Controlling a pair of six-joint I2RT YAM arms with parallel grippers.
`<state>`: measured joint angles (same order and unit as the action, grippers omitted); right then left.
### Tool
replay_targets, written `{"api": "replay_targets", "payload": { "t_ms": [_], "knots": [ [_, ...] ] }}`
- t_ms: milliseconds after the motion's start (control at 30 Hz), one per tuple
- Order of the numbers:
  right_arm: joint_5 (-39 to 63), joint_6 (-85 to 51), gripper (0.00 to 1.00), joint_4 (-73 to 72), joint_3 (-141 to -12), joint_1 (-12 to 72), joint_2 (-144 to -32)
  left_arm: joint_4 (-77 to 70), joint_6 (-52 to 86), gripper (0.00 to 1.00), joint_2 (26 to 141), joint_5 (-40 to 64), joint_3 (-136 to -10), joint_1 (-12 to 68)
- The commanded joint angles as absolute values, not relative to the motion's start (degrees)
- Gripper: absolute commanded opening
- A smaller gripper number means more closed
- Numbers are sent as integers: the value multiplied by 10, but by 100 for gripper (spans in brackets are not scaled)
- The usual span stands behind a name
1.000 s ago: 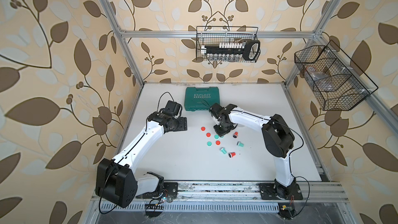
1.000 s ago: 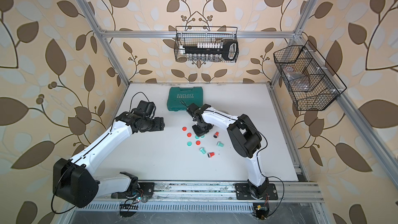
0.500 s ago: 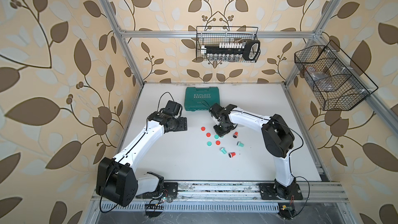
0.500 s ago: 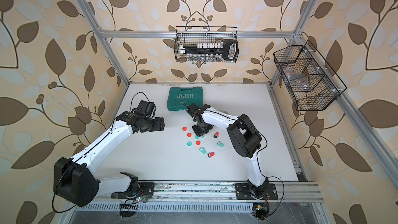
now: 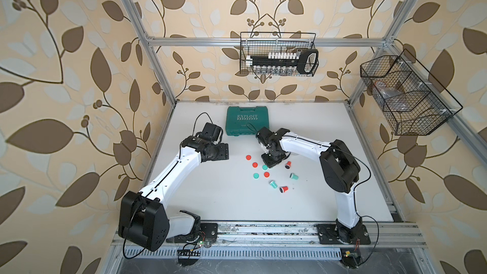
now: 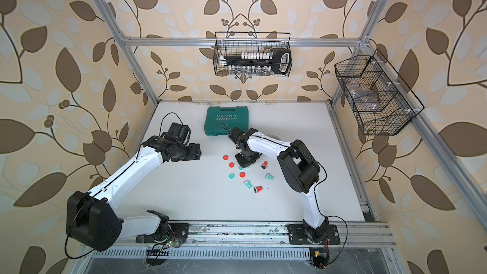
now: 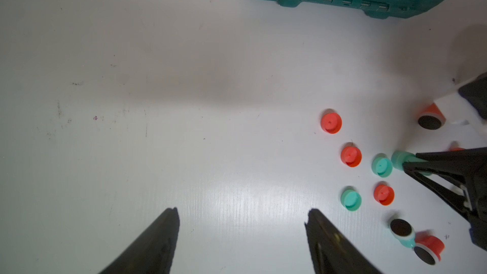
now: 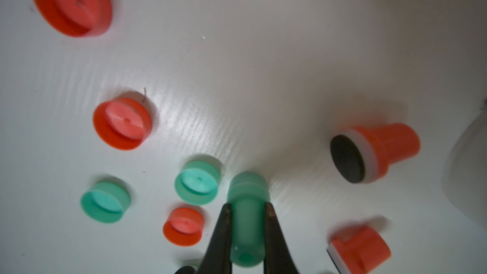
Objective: Close the stamp cap
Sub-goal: Close the cover of the stamp.
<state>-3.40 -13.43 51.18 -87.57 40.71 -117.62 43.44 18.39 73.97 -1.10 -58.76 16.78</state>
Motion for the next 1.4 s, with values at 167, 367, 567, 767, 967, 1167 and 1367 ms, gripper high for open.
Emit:
{"api": "replay_targets", "payload": {
  "t_ms": [167,367,567,767,967,1167,1367],
  "knots": [
    [-21,-130,0,528,-856,407,-1180,440,181,79,746,2,-609,160],
    [-14,-129,0,554,-870,406,-1187,440,181,79,748,6,-609,160],
    [-16,-123,0,577,-870,406,-1171,439,181,79,750,8,-610,159],
    [-13,-122,0,560,-856,407,-1128,439,181,79,751,9,-610,159],
    [13,-117,0,540,-837,394,-1107,439,181,79,754,12,-610,158],
    [11,-108,0,502,-802,389,-1108,441,181,79,756,16,-611,158],
    [12,-102,0,503,-780,389,-1130,442,181,79,756,14,-611,157]
  ]
}}
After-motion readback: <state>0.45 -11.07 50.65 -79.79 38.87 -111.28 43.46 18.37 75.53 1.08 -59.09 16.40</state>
